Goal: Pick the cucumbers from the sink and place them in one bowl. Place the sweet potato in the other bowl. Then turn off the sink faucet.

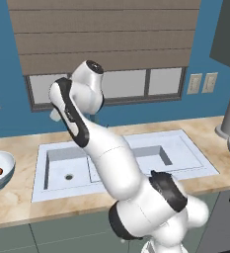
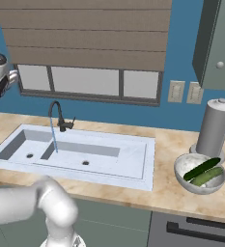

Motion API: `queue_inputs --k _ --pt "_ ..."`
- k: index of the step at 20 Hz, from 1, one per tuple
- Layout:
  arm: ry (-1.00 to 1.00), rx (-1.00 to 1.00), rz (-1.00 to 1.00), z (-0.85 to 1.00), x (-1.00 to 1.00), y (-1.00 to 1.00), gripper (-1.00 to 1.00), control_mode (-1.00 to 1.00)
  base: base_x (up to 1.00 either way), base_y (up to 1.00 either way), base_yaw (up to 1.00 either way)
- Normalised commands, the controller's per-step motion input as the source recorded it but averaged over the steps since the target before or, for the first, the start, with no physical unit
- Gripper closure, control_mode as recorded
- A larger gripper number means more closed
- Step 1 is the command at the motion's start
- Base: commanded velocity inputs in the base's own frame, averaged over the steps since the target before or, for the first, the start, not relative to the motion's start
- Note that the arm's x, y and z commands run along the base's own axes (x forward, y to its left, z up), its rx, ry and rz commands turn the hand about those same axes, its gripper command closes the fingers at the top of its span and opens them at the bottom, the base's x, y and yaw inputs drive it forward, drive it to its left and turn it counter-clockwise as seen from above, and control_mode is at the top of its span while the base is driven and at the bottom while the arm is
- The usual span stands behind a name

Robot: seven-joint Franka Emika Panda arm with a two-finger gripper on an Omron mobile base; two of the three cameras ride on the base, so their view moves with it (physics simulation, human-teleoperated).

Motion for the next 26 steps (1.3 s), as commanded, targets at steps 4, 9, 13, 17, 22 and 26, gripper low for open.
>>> queue_inputs --k 4,9,13,17,22,26 --pt "-0.1 0.0 -0.05 0.61 -0.82 -0.96 -1.0 -1.0 0.0 0.0 0.0" --pt "-0.19 0.0 -0.02 0.46 -0.75 -0.98 -1.0 -1.0 0.0 0.0 0.0" --pt "-0.22 0.0 -0.05 0.06 -0.53 -1.0 -1.0 -1.0 0.0 0.0 0.0" --pt "-0.3 0.0 -0.09 0.0 -0.28 -1.0 -1.0 -1.0 0.0 0.0 0.0" --pt "-0.34 0.0 -0.06 0.0 -0.08 -0.96 -1.0 -1.0 0.0 0.0 0.0" --pt "-0.24 0.01 -0.03 0.0 0.0 -0.82 -1.0 -1.0 0.0 0.0 0.0"
